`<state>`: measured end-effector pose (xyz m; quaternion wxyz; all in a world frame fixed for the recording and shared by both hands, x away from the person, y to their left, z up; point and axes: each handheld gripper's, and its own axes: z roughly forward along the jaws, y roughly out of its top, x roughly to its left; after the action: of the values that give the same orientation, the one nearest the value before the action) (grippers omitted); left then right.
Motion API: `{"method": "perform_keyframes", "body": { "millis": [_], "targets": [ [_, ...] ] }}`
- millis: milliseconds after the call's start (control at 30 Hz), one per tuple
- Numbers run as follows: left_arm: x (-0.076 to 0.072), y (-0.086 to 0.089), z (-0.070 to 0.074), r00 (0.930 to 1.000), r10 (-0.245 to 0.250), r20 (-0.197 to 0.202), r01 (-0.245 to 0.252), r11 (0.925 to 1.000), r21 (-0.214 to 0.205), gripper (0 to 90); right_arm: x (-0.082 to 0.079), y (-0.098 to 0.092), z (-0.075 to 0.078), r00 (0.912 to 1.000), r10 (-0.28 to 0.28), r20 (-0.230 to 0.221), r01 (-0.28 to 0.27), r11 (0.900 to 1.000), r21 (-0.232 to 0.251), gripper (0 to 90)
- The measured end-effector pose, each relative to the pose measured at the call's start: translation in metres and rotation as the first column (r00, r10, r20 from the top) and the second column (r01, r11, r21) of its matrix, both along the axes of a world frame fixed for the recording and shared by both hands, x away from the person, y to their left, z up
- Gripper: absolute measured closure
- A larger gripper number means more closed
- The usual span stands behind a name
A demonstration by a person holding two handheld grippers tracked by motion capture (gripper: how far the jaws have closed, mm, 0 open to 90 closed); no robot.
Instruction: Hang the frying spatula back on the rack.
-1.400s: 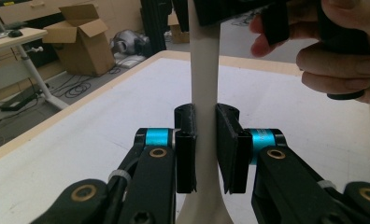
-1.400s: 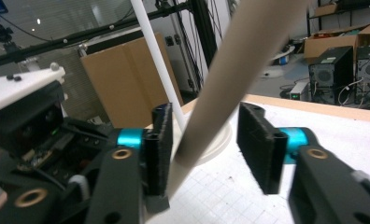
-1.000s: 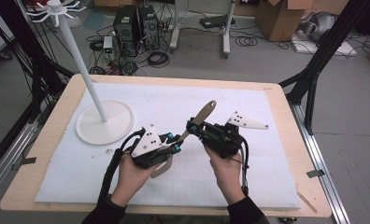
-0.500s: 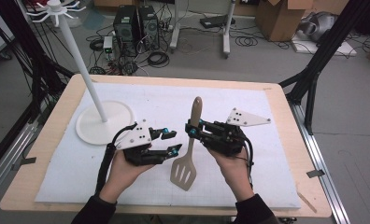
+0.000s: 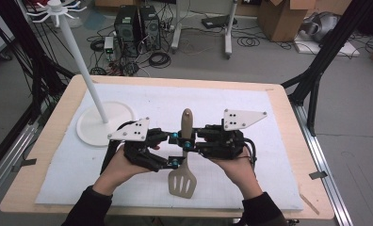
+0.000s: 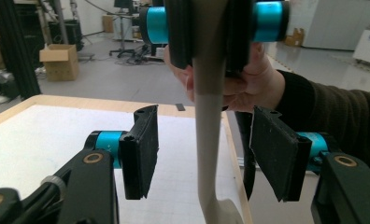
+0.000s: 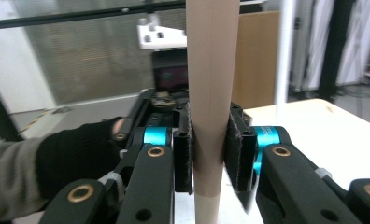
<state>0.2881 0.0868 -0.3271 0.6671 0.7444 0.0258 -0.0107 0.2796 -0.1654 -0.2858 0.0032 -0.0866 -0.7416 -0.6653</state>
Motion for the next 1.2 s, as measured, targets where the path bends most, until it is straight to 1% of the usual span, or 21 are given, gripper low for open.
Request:
{"method": "perform_keyframes", "body": {
  "millis": [67, 133, 200, 267, 333, 500, 567, 633, 700, 733, 767, 800, 833, 867, 933, 1000, 1100, 1133, 1200],
  "targets": [
    [0.0, -0.002, -0.001, 0.9999, -0.01, 0.01, 0.01, 0.9999, -0.004, 46.3, -0.001, 0.001, 0.0, 0.9998, 0.021, 0.004, -0.021, 0.9998, -0.001, 75.8],
    [-0.002, -0.004, -0.001, 0.9993, -0.027, 0.026, 0.027, 0.9996, 0.004, 51.4, -0.002, 0.002, 0.001, 0.9995, 0.03, 0.006, -0.03, 0.9995, 0.001, 75.8],
    [-0.003, -0.005, -0.001, 0.9988, -0.039, 0.029, 0.038, 0.9992, 0.013, 56.5, -0.003, 0.002, 0.001, 0.999, 0.045, 0.006, -0.045, 0.999, -0.003, 75.8],
    [-0.004, -0.005, -0.001, 0.9979, -0.057, 0.029, 0.057, 0.9983, 0.007, 60.7, -0.003, 0.001, 0.001, 0.9984, 0.056, 0.01, -0.056, 0.9984, -0.004, 75.8],
    [-0.004, -0.006, -0.001, 0.9972, -0.061, 0.044, 0.061, 0.9981, 0.005, 65.8, -0.003, 0.0, 0.001, 0.9978, 0.064, 0.018, -0.064, 0.998, 0.001, 75.7],
    [-0.006, -0.006, -0.001, 0.9967, -0.063, 0.051, 0.063, 0.998, 0.005, 76.4, -0.004, -0.002, 0.001, 0.9969, 0.076, 0.018, -0.077, 0.997, 0.006, 75.7],
    [-0.005, -0.006, -0.001, 0.997, -0.066, 0.041, 0.066, 0.9978, 0.007, 77.3, -0.004, -0.002, 0.001, 0.9963, 0.082, 0.025, -0.082, 0.9966, 0.007, 75.7],
    [-0.005, -0.006, -0.001, 0.9976, -0.059, 0.038, 0.059, 0.9982, 0.009, 78.0, -0.004, -0.003, 0.001, 0.9963, 0.081, 0.029, -0.081, 0.9967, 0.001, 75.6],
    [-0.005, -0.006, -0.002, 0.9978, -0.056, 0.036, 0.056, 0.9984, 0.005, 78.3, -0.004, -0.002, 0.001, 0.996, 0.079, 0.042, -0.079, 0.9969, -0.003, 75.4],
    [-0.005, -0.006, -0.002, 0.9981, -0.051, 0.034, 0.051, 0.9987, 0.003, 78.4, -0.005, -0.002, 0.001, 0.9961, 0.075, 0.045, -0.075, 0.9972, -0.005, 75.0],
    [-0.004, -0.005, -0.002, 0.9983, -0.043, 0.041, 0.042, 0.9991, 0.011, 78.5, -0.006, -0.002, 0.001, 0.9957, 0.068, 0.063, -0.068, 0.9977, -0.008, 74.3],
    [-0.004, -0.005, -0.002, 0.9988, -0.028, 0.041, 0.028, 0.9994, 0.019, 78.5, -0.007, -0.003, 0.002, 0.9948, 0.054, 0.086, -0.053, 0.9985, -0.012, 69.9],
    [-0.003, -0.004, -0.002, 0.9992, -0.016, 0.037, 0.015, 0.9995, 0.027, 78.5, -0.008, -0.003, 0.002, 0.9944, 0.043, 0.096, -0.043, 0.9991, -0.003, 66.7],
    [-0.002, -0.002, -0.002, 0.9996, -0.009, 0.028, 0.008, 0.9996, 0.028, 78.5, -0.008, -0.005, 0.003, 0.994, 0.04, 0.102, -0.041, 0.9992, 0.004, 63.7],
    [-0.001, 0.002, -0.002, 0.9997, 0.009, 0.023, -0.009, 0.9997, 0.024, 78.5, -0.007, -0.008, 0.003, 0.9932, 0.018, 0.115, -0.019, 0.9998, 0.004, 56.7],
    [-0.001, 0.008, -0.001, 0.9991, 0.03, 0.029, -0.031, 0.9994, 0.016, 78.5, -0.007, -0.012, 0.002, 0.9925, -0.008, 0.122, 0.009, 0.9999, -0.006, 50.1],
    [0.0, 0.02, 0.003, 0.9965, 0.074, 0.038, -0.075, 0.9971, 0.014, 78.5, -0.005, -0.021, -0.004, 0.9903, -0.068, 0.121, 0.072, 0.997, -0.029, 41.9],
    [0.001, 0.025, 0.004, 0.9948, 0.093, 0.041, -0.094, 0.9955, 0.012, 78.5, -0.005, -0.026, -0.006, 0.9877, -0.087, 0.13, 0.092, 0.9953, -0.032, 39.5],
    [0.002, 0.035, 0.007, 0.9897, 0.135, 0.046, -0.136, 0.9907, 0.01, 78.5, -0.005, -0.036, -0.011, 0.9846, -0.117, 0.13, 0.123, 0.9916, -0.04, 36.2]
  ]
}}
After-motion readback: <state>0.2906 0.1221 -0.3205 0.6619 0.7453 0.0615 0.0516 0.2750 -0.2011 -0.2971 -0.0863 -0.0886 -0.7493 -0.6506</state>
